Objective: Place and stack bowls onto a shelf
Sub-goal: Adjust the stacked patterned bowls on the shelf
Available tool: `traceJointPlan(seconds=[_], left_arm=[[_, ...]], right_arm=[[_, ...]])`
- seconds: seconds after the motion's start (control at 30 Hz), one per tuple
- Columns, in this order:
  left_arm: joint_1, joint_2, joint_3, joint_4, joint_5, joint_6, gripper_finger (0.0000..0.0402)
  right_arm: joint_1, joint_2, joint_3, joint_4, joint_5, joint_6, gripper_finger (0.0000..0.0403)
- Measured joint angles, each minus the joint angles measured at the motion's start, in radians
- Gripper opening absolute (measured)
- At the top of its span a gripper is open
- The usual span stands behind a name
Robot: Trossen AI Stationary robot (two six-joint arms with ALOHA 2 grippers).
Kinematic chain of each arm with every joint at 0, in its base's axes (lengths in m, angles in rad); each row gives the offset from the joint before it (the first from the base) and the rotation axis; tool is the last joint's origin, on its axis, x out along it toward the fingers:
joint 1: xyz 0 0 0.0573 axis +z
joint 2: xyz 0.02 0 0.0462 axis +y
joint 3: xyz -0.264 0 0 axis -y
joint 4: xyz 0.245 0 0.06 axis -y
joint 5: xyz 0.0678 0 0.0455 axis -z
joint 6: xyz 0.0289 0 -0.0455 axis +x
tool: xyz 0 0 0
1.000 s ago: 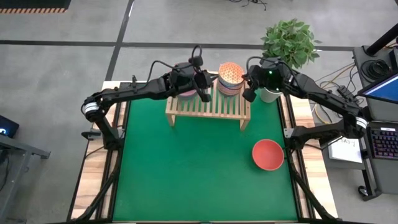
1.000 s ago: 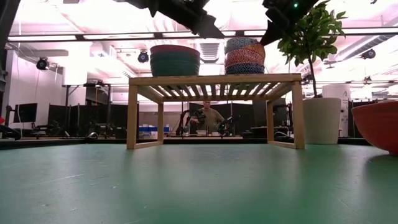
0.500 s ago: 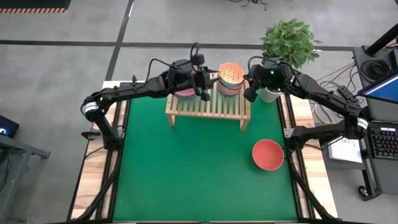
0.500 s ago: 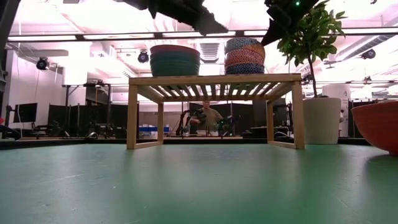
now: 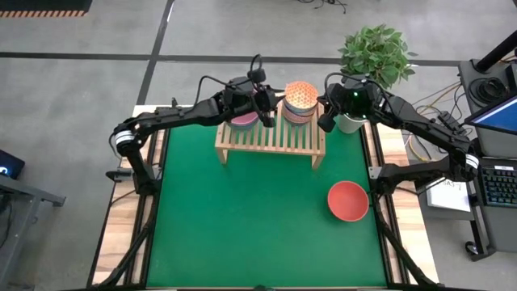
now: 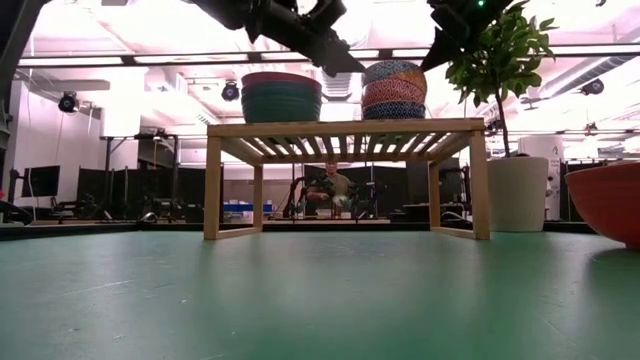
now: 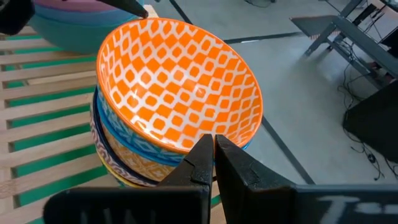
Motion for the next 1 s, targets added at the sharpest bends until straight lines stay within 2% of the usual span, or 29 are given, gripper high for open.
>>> traceJointPlan(seconds=[0.4, 0.73, 1.0], left_arm=[[-0.002, 0.004, 0.000, -0.026, 0.066, -0.069, 0.0041], [-0.003, 0.004, 0.000, -0.038, 0.076, -0.097, 0.0041], [-0.005, 0.004, 0.000, -0.039, 0.101, -0.107, 0.0041]], right_arm=[[0.000, -0.001, 0.000, 0.036, 0.000, -0.008, 0.0009], [0.000, -0.024, -0.001, 0.060, 0.002, -0.007, 0.0009], [0.000, -0.090, -0.001, -0.017, -0.001, 0.121, 0.0009]])
